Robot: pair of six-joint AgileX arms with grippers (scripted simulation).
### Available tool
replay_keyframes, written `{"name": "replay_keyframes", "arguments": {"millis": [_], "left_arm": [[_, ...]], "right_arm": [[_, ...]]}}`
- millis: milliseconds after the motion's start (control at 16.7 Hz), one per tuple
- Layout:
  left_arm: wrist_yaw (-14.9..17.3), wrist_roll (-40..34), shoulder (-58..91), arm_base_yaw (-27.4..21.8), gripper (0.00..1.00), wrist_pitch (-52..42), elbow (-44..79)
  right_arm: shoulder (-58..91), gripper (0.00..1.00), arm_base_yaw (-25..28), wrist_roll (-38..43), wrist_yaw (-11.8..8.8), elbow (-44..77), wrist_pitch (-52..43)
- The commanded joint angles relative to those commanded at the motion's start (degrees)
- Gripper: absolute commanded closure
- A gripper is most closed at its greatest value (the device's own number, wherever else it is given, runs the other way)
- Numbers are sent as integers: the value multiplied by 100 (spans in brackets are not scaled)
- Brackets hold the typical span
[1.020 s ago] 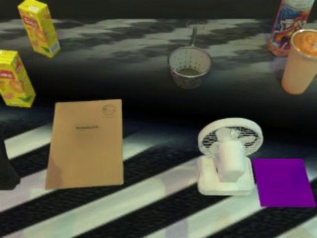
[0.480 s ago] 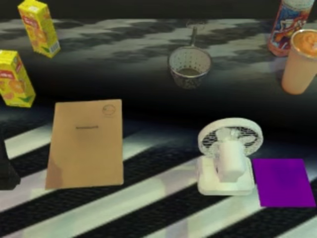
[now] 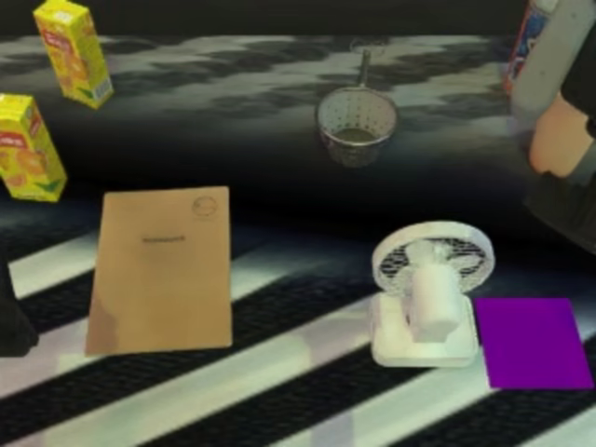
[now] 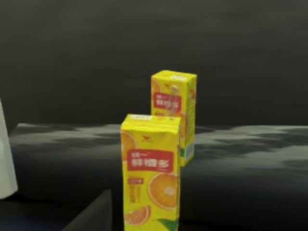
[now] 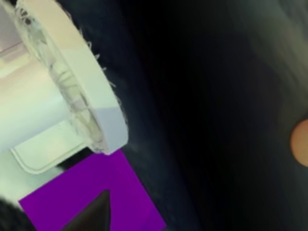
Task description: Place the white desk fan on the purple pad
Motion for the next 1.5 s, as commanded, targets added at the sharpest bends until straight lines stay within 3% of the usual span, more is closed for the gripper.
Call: {"name": "replay_keyframes", "arguments": {"millis": [300, 600, 1020, 1500], "left_arm": [[0, 0, 0, 0, 0, 0, 0], [0, 0, 0, 0, 0, 0, 0], [0, 0, 0, 0, 0, 0, 0], [0, 0, 0, 0, 0, 0, 0]], "right_arm": [[2225, 0, 667, -1102, 12, 2019, -1661], [3409, 0, 1022, -1691, 36, 3006, -2642], [3454, 0, 1017, -1718, 36, 3026, -2659], [3429, 0, 1051, -1711, 37, 1880, -1549]]}}
